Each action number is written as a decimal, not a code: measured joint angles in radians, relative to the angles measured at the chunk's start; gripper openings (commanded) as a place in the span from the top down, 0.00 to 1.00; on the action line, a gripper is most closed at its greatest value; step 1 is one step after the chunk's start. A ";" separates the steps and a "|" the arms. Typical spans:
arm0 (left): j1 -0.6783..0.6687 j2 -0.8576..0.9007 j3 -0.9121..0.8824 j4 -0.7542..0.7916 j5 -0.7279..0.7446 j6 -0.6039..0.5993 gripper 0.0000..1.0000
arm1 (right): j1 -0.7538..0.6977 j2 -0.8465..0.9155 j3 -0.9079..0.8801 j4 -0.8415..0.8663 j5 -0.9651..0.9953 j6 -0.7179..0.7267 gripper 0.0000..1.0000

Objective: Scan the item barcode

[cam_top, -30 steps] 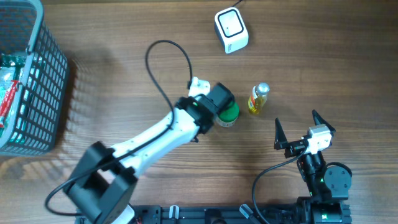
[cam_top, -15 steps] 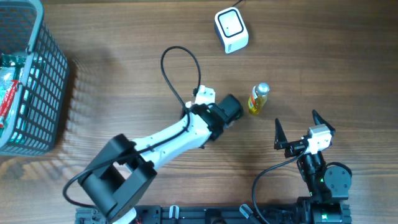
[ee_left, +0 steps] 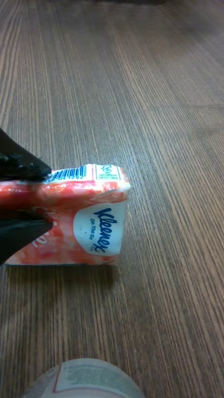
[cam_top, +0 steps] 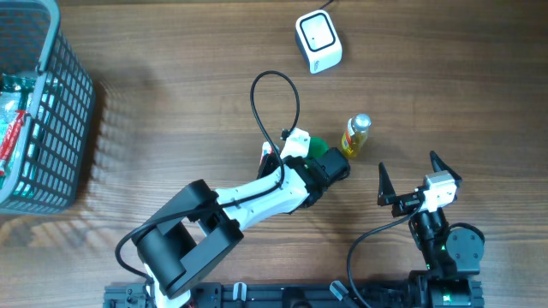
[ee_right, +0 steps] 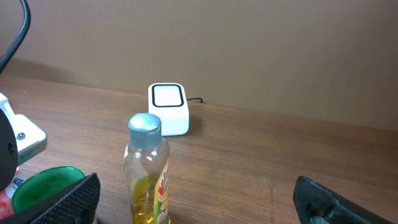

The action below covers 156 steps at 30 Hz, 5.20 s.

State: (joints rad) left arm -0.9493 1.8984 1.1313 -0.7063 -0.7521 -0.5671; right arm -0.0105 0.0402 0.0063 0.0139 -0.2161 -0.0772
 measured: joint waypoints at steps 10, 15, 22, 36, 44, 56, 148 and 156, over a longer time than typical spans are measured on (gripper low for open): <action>0.000 -0.008 0.000 0.000 0.000 0.000 0.84 | 0.000 0.000 0.000 0.000 0.000 0.000 0.00; 0.000 -0.051 0.000 0.018 0.039 0.000 0.84 | 0.000 0.000 0.000 0.000 0.000 0.000 0.00; 0.008 -0.060 0.000 0.036 0.163 0.000 0.88 | 0.000 0.000 0.000 0.000 0.000 0.000 0.00; 0.615 -0.248 0.011 -0.017 0.885 0.221 0.77 | 0.000 0.000 0.000 0.000 0.000 0.000 0.00; 0.649 -0.127 -0.110 0.115 1.038 0.303 0.78 | 0.000 0.000 0.000 0.000 0.000 0.000 0.00; 0.645 -0.083 -0.123 0.184 1.107 0.312 0.96 | 0.000 0.000 0.000 0.000 0.000 0.000 0.00; 0.045 -0.060 -0.095 0.116 -0.012 0.230 0.71 | 0.000 0.000 0.000 0.000 0.000 0.000 0.00; 0.045 -0.064 -0.095 0.127 0.014 0.218 0.25 | 0.000 0.000 0.000 0.000 0.000 0.000 0.00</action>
State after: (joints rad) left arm -0.9043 1.8347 1.0359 -0.5797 -0.7380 -0.3492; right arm -0.0105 0.0402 0.0059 0.0139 -0.2161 -0.0772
